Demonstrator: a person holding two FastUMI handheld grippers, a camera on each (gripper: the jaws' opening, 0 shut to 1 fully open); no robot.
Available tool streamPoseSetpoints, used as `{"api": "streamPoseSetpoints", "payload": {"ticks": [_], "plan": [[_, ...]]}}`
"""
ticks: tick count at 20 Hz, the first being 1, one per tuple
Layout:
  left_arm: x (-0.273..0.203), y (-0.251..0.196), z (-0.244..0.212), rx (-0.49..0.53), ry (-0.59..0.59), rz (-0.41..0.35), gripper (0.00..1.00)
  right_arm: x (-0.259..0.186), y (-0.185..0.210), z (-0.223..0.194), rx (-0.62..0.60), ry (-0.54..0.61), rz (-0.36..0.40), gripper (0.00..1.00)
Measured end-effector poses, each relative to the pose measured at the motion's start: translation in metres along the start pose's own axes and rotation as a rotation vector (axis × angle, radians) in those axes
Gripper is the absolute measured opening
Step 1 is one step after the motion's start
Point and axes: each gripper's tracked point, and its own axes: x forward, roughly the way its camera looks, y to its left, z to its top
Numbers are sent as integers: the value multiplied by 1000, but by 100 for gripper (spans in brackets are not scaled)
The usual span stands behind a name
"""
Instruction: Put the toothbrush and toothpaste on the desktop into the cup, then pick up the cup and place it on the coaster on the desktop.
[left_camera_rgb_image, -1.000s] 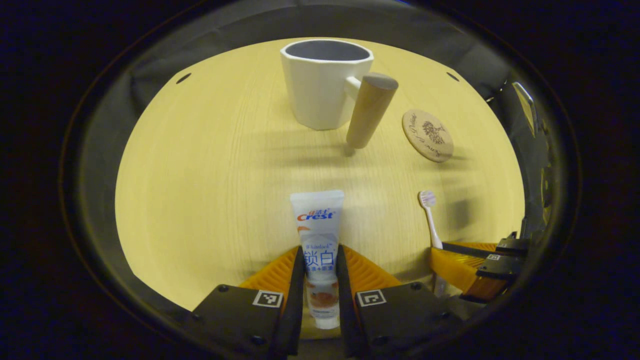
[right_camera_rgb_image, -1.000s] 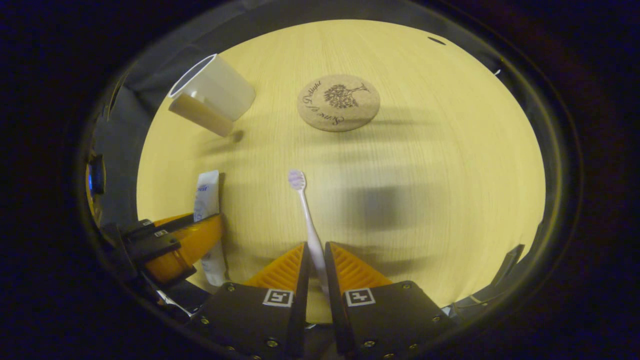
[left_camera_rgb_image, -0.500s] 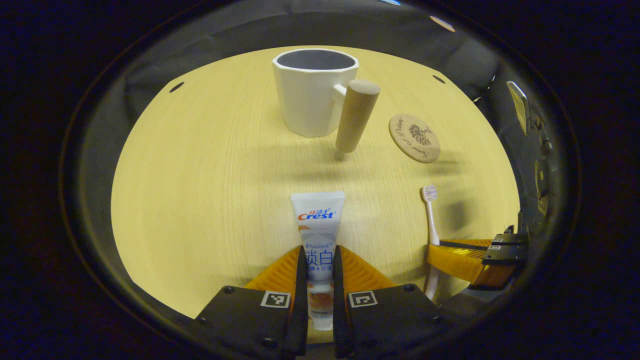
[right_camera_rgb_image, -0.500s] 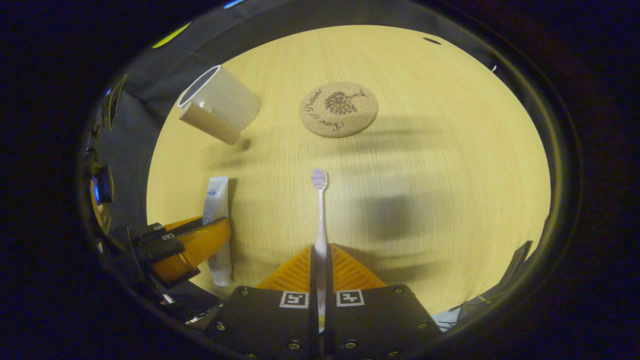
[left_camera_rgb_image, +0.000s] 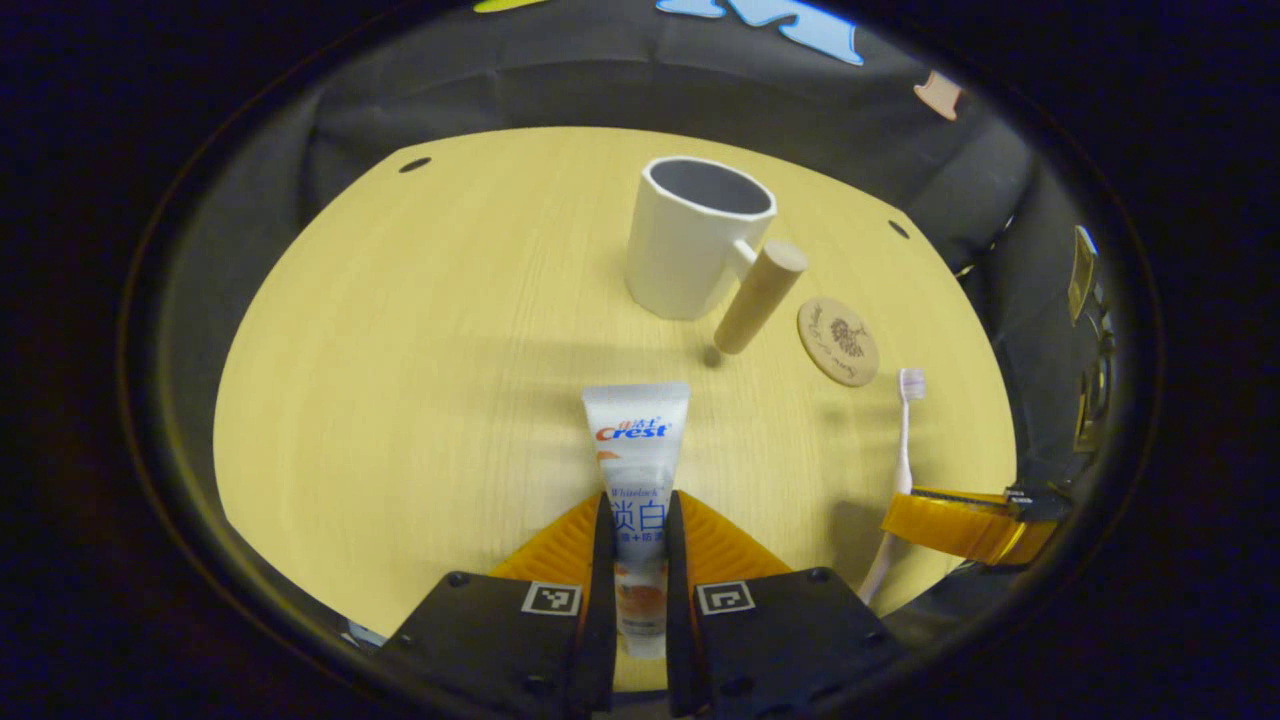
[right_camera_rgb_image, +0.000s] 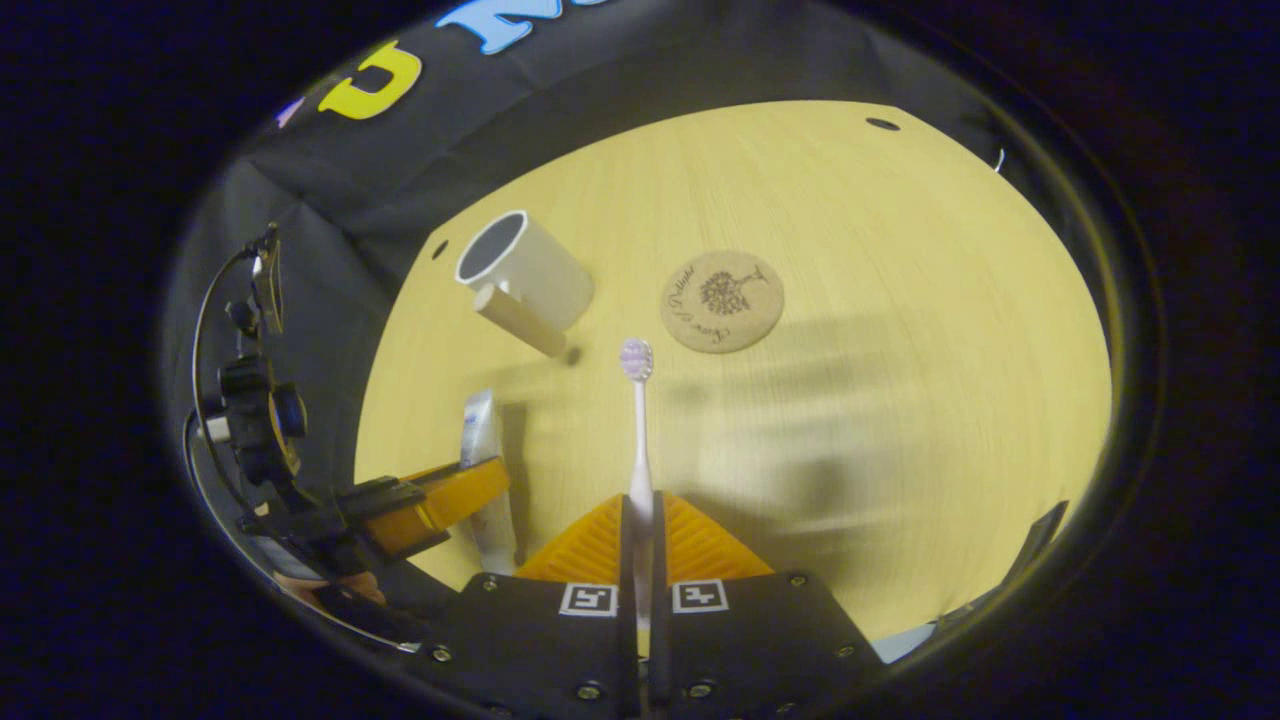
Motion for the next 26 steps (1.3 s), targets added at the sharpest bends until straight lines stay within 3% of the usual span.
{"api": "streamPoseSetpoints", "payload": {"ticks": [7,13,17,21,26], "plan": [[-39,5,82,-49,-279,-30,28,-25,1,43,-67,-152,25,6],[-62,3,162,-58,-518,-90,28,-39,26,68,-65,-251,134,6],[-77,0,215,-41,-680,-111,27,-53,48,92,-38,-331,246,5],[-89,-21,262,-8,-868,-178,27,-60,49,105,-68,-404,228,5],[-62,-45,288,24,-892,-236,26,-63,46,107,-64,-424,195,5]]}}
